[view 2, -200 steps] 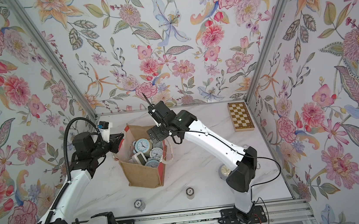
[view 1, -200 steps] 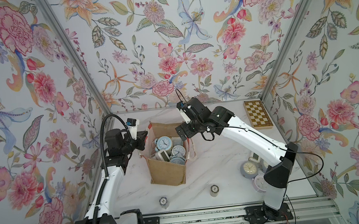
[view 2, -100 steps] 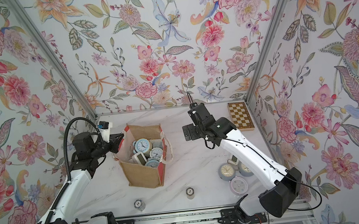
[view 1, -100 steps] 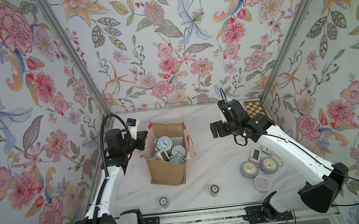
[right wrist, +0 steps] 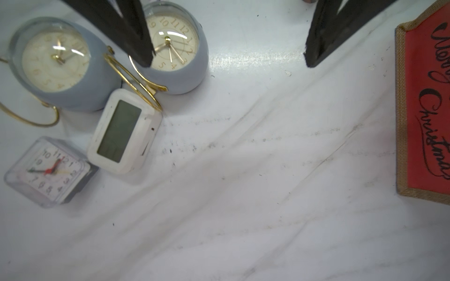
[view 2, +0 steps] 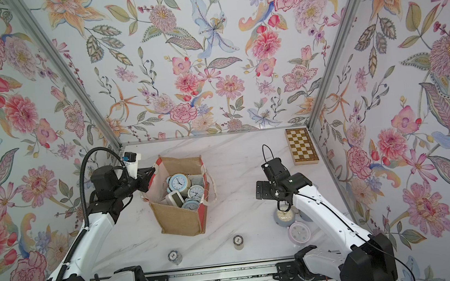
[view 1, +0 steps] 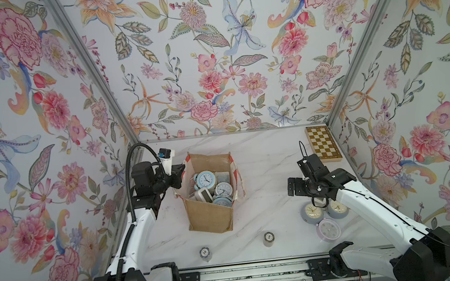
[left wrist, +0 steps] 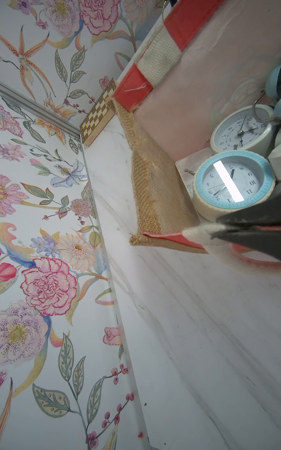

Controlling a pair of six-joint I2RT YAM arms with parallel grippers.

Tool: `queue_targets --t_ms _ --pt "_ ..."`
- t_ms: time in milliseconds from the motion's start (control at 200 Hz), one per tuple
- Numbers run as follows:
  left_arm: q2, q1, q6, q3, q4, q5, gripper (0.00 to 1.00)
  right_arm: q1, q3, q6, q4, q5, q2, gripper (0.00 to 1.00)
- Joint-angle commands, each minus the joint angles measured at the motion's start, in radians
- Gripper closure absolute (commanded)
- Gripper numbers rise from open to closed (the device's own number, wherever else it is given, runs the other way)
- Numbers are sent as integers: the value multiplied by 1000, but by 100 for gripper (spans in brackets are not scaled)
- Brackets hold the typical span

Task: Put the alarm clock into the canvas bag
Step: Pick up the alarm from the center of the board.

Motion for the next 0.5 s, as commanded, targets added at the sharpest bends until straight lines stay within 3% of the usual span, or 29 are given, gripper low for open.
queue_targets --t_ms 0,180,495 --pt "-11 -7 -6 6 31 9 100 -39 -76 107 -10 -51 -56 1" --pt "-12 -7 -2 6 26 2 100 -90 -162 152 -34 -115 -95 1" --pt "-3 -7 1 11 18 0 100 -159 -181 190 -124 -45 -29 1"
